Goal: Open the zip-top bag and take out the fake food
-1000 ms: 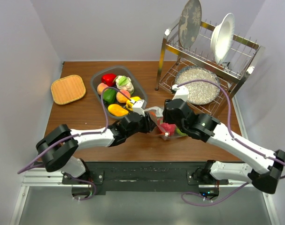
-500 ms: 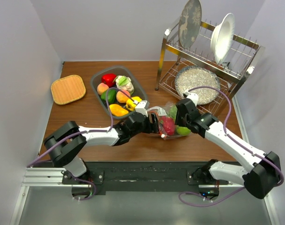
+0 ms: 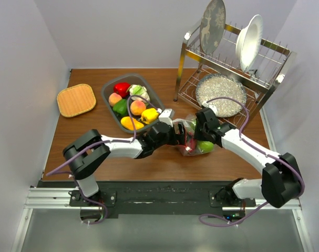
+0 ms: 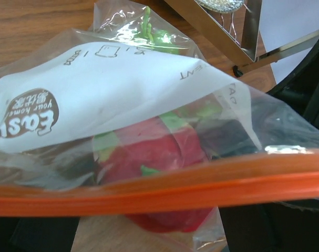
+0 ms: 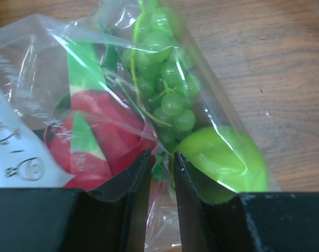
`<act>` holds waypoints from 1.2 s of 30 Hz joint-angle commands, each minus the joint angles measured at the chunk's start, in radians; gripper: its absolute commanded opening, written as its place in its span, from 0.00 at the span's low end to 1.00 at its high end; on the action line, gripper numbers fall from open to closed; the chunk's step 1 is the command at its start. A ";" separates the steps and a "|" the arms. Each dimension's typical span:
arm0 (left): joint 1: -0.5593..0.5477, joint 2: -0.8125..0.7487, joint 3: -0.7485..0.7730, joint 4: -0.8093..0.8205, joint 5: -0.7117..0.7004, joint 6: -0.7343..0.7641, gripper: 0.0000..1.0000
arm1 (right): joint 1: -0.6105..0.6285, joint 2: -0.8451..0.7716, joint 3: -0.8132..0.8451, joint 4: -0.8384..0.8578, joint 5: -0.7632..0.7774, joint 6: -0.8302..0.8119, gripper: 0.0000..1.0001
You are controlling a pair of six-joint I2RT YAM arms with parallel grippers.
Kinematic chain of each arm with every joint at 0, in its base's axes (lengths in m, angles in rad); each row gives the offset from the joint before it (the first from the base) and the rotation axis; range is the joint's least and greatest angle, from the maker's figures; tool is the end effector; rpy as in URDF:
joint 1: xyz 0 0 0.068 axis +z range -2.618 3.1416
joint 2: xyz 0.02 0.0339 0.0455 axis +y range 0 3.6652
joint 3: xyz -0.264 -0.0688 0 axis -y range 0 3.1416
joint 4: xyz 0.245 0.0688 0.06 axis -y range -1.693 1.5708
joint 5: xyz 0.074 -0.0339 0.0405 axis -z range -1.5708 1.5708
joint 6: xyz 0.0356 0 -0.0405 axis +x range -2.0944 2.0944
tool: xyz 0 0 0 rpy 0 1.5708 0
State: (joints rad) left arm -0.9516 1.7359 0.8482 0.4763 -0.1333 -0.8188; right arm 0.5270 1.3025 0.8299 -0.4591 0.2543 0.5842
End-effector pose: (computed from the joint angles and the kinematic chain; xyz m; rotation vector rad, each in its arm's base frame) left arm 0.2155 -0.2943 0.1781 0.0483 2.1239 -0.9860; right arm 0.2294 0.1231 0.2229 0.1747 2.4612 0.1625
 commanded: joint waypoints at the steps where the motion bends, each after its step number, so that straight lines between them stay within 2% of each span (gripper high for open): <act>1: -0.010 0.039 0.071 -0.028 0.008 0.026 1.00 | -0.004 0.024 -0.005 0.036 -0.062 -0.050 0.30; 8: -0.047 0.086 0.169 -0.240 -0.015 0.052 1.00 | -0.002 0.089 -0.003 0.069 -0.159 -0.078 0.35; 12: -0.064 0.091 0.192 -0.416 -0.072 0.055 1.00 | -0.004 0.106 0.009 0.068 -0.171 -0.093 0.42; 16: -0.076 0.057 0.138 -0.469 -0.098 0.072 1.00 | -0.002 0.133 0.026 0.068 -0.167 -0.104 0.53; 21: -0.093 -0.071 0.026 -0.420 -0.083 0.046 0.98 | -0.002 0.150 0.061 0.066 -0.168 -0.086 0.57; 24: -0.093 -0.137 -0.026 -0.387 -0.069 0.023 0.88 | -0.002 0.095 0.095 0.021 -0.155 -0.075 0.57; 25: -0.093 -0.150 -0.040 -0.380 -0.066 0.014 0.79 | -0.002 0.072 0.107 0.007 -0.138 -0.076 0.57; 29: -0.093 -0.190 -0.063 -0.363 -0.092 -0.055 0.59 | -0.002 -0.054 0.103 -0.067 -0.136 -0.052 0.57; 34: -0.095 -0.242 -0.135 -0.268 -0.132 -0.201 0.43 | 0.062 -0.268 -0.033 -0.085 -0.199 0.044 0.55; 36: -0.095 -0.262 -0.153 -0.226 -0.167 -0.232 0.42 | 0.103 -0.316 -0.078 -0.085 -0.194 0.117 0.55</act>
State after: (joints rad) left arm -1.0416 1.5288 0.7361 0.1661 -0.2375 -0.9337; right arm 0.5602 1.0775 0.8406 -0.4984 0.0971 0.5739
